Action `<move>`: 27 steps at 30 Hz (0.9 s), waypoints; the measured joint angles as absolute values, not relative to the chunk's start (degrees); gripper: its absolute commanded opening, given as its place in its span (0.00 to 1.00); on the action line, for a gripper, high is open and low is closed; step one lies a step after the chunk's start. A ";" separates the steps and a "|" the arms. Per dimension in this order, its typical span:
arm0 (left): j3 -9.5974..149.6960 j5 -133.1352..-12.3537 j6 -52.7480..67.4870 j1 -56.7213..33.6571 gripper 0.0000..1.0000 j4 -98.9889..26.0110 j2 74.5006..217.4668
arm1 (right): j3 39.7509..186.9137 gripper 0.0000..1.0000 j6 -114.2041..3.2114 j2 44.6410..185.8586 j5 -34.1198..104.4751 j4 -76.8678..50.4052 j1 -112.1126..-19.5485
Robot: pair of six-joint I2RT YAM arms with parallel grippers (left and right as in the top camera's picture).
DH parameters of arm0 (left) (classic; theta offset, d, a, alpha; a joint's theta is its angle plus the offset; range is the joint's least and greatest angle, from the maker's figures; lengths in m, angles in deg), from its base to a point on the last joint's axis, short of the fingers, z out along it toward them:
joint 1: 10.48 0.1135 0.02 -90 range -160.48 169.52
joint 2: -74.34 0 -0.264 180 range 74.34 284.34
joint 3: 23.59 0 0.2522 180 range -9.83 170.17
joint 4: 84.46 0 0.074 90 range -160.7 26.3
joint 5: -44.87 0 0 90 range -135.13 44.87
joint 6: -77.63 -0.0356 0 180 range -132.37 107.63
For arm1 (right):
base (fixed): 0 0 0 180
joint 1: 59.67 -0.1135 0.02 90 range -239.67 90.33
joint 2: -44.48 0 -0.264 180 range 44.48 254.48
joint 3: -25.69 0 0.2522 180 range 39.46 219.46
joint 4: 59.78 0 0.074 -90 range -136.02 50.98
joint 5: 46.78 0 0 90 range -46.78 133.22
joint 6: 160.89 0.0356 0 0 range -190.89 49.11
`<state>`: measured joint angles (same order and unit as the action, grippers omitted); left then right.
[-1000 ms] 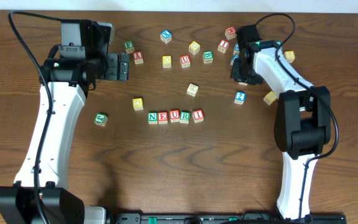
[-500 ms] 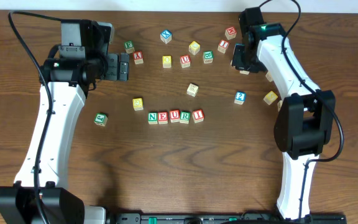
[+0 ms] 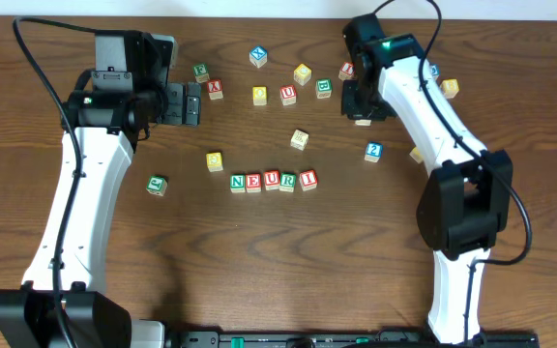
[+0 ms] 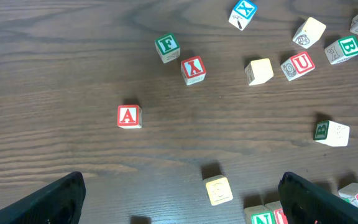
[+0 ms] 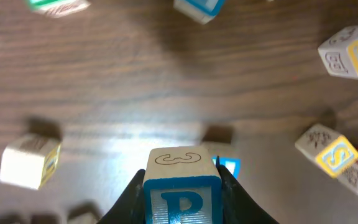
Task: Spell out NEURIPS
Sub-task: 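Lift the blue P block and carry it toward the red I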
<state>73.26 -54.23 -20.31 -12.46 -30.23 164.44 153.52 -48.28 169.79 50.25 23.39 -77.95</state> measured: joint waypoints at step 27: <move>73.26 -54.25 -20.31 -12.46 0.98 -30.21 164.44 | 130.74 0.18 -48.76 149.75 49.92 11.83 -85.62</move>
<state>73.26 -54.25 -20.31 -12.46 -30.21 164.44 130.74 -48.76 149.75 49.92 11.83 -85.62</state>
